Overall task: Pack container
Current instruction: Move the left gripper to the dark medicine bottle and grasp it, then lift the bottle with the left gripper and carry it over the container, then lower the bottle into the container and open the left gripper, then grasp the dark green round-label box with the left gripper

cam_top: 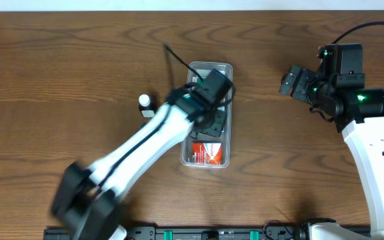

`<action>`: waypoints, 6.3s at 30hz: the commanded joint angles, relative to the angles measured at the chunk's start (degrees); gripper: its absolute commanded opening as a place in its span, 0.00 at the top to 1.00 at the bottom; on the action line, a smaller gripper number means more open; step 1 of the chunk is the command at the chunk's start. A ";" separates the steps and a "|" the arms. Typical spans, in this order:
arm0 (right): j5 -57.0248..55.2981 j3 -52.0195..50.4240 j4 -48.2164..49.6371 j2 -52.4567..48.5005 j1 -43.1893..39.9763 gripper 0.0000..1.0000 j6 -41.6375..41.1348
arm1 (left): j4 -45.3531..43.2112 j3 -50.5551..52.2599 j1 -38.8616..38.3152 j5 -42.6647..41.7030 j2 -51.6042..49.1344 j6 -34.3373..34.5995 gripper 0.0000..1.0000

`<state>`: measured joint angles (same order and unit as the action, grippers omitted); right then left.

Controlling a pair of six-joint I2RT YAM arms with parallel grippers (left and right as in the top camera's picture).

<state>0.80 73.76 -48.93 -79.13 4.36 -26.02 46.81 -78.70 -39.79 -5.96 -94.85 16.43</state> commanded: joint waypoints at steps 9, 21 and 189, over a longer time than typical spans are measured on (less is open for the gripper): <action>-0.35 0.37 -0.17 0.00 -0.22 0.01 0.61 | 8.96 -1.42 15.10 16.13 17.94 0.02 0.20; -0.35 0.37 -0.17 0.00 -0.22 0.01 0.59 | 6.49 -0.98 28.63 0.39 0.52 -8.83 0.17; -0.35 0.37 -0.17 0.00 -0.22 0.01 0.61 | 6.34 8.39 26.49 -0.28 -17.11 -12.81 0.43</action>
<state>0.78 73.76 -49.01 -79.13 4.36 -26.02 53.01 -70.83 -13.50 -5.87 -111.33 4.08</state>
